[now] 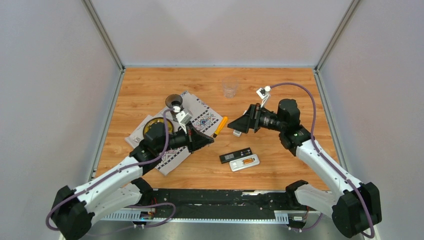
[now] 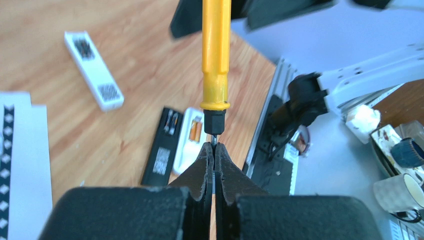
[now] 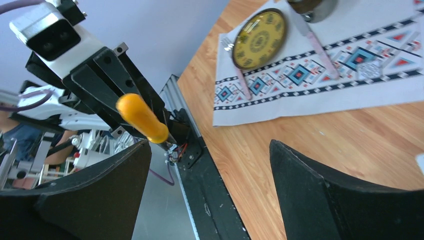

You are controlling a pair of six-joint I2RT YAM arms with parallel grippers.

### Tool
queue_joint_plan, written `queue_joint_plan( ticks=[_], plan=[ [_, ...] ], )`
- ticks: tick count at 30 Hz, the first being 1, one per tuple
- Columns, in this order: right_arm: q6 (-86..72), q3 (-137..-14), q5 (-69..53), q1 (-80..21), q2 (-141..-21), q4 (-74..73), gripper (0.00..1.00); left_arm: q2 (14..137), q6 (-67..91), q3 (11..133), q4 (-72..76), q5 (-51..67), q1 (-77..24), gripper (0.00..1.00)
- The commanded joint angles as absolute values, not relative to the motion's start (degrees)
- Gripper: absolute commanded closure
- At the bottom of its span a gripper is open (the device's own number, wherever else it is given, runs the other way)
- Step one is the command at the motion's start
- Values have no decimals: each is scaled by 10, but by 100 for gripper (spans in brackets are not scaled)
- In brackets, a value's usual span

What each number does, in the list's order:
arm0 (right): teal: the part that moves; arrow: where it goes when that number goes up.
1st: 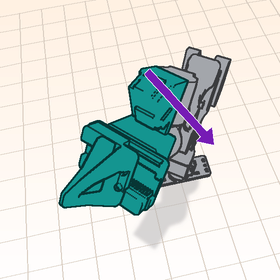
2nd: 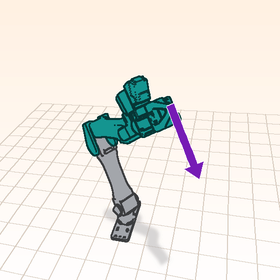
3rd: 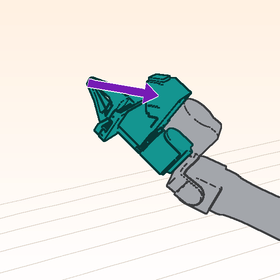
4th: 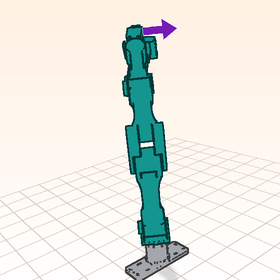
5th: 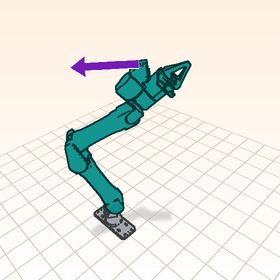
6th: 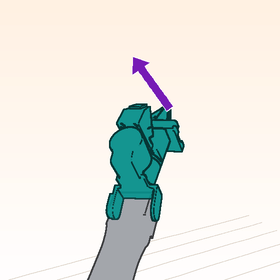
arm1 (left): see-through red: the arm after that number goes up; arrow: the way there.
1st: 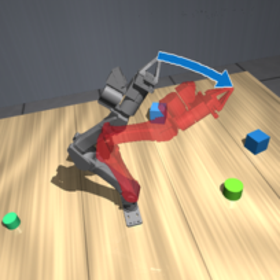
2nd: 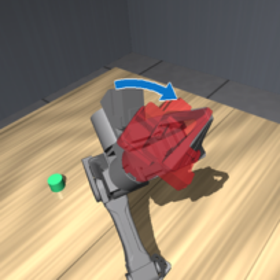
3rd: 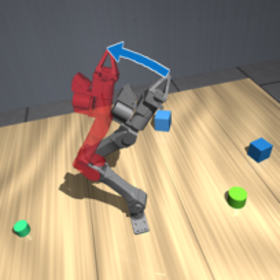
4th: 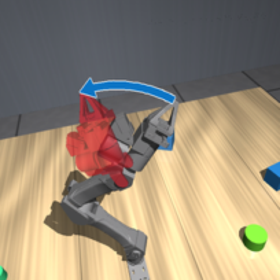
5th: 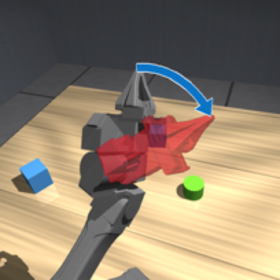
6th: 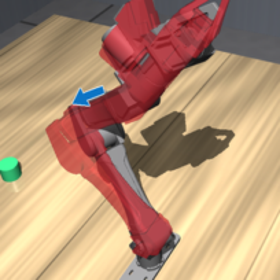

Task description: Unload the batteries from the remote control

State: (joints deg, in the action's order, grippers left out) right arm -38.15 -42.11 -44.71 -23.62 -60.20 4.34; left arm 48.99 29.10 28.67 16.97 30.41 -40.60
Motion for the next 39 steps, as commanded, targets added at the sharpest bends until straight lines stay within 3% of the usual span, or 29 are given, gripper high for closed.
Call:
queue_joint_plan(
  ticks=[1,6,12,15,18,21,22,23,25,27,28,29,32,39],
  plan=[
    [-413,-454,-455,-282,-598,165,11,412,285,301,140,317,-403,100],
    [-452,-440,-432,-325,-586,277,15,373,289,306,129,325,-403,100],
    [-450,-454,-432,-360,-587,301,16,377,306,304,161,340,-403,100],
    [-467,-456,-431,-369,-599,326,21,388,311,306,176,350,-403,100],
    [-478,-461,-428,-374,-610,332,38,396,316,308,189,361,-403,100],
    [-476,-468,-431,-375,-617,326,68,400,311,308,189,367,-403,100],
    [-473,-470,-429,-376,-618,320,90,398,309,309,185,363,-403,100],
    [-470,-474,-427,-376,-618,311,98,398,307,309,178,360,-403,100],
    [-451,-485,-410,-376,-613,261,100,395,303,308,170,355,-403,98],
    [-429,-494,-374,-377,-607,182,100,389,289,313,150,355,-403,55],
    [-405,-510,-359,-376,-603,149,100,385,283,316,138,347,-403,22],
    [-395,-518,-339,-375,-601,115,100,381,270,322,113,340,-403,15],
    [-380,-562,-256,-376,-607,-22,100,372,236,348,57,303,-403,6],
    [-388,-599,-182,-375,-638,-159,100,462,194,424,10,294,-403,4]
  ],
)
